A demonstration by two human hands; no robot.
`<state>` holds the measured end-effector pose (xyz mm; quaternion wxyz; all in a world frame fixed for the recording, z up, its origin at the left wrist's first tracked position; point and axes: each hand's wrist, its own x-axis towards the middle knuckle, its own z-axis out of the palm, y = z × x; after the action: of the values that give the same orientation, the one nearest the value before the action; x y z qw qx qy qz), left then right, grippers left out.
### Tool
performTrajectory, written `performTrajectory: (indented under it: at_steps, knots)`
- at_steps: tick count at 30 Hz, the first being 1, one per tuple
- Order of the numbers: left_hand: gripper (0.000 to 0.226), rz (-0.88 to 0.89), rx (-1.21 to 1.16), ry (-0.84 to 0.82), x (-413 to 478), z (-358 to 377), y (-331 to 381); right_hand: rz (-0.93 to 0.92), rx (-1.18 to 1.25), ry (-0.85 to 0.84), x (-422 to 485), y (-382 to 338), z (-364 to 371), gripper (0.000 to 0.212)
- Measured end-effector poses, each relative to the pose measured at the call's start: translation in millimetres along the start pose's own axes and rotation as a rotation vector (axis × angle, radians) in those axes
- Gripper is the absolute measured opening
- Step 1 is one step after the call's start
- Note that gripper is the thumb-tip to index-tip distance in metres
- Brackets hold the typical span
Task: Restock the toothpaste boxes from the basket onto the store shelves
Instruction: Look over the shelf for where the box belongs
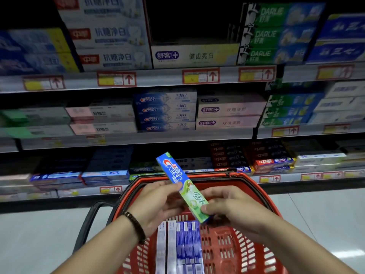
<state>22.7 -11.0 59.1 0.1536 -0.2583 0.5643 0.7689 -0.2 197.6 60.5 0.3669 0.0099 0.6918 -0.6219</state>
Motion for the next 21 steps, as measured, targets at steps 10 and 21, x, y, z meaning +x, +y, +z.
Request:
performTrajectory:
  at_steps: [10,21]
  knots:
    - [0.032,0.137,-0.261,0.224,14.5,-30.9,23.7,-0.041,-0.062,0.058,1.7,-3.8,-5.0,0.028]
    - [0.024,0.224,-0.321,0.209,7.9,-40.0,28.0,-0.083,0.158,0.335,19.8,5.6,-4.6,0.025]
